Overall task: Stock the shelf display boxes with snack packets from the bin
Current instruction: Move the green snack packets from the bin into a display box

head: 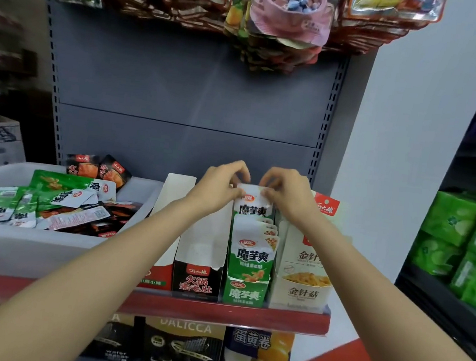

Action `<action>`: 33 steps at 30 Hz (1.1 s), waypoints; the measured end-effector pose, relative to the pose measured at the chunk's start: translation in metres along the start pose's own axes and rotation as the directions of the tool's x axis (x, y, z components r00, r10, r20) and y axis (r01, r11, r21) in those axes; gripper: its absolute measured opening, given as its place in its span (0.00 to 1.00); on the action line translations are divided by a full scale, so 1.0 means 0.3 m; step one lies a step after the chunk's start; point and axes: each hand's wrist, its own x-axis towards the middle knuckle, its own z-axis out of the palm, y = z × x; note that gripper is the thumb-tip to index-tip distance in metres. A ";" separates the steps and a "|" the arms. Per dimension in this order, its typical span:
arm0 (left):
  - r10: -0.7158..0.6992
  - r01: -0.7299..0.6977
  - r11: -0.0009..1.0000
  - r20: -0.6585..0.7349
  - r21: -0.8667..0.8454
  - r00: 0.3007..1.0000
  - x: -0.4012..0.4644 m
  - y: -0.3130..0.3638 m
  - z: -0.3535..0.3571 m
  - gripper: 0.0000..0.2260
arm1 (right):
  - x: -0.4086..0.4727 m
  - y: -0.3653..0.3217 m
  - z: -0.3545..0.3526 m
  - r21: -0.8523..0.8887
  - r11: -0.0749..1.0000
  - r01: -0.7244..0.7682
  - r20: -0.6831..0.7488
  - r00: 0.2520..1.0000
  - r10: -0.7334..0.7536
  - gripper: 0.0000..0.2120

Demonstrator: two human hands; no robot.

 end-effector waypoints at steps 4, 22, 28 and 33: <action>0.016 -0.027 0.990 0.081 0.138 0.997 -0.011 -0.009 0.014 0.04 | 0.000 0.015 0.025 -0.115 0.993 -0.010 0.107 0.994 0.023 0.08; -0.309 0.372 0.914 -0.315 0.161 0.897 -0.343 -0.431 -0.475 0.02 | 0.045 -0.479 0.482 0.353 0.934 0.055 0.218 0.966 -0.139 0.12; -0.577 0.617 0.696 -0.226 0.368 0.785 -0.381 -0.686 -0.660 0.24 | 0.146 -0.633 0.765 0.210 0.967 0.142 0.446 0.867 -0.224 0.30; -0.721 0.671 0.544 -0.129 0.503 0.681 -0.373 -0.764 -0.706 0.31 | 0.217 -0.677 0.874 0.069 0.975 0.211 0.633 0.746 -0.206 0.40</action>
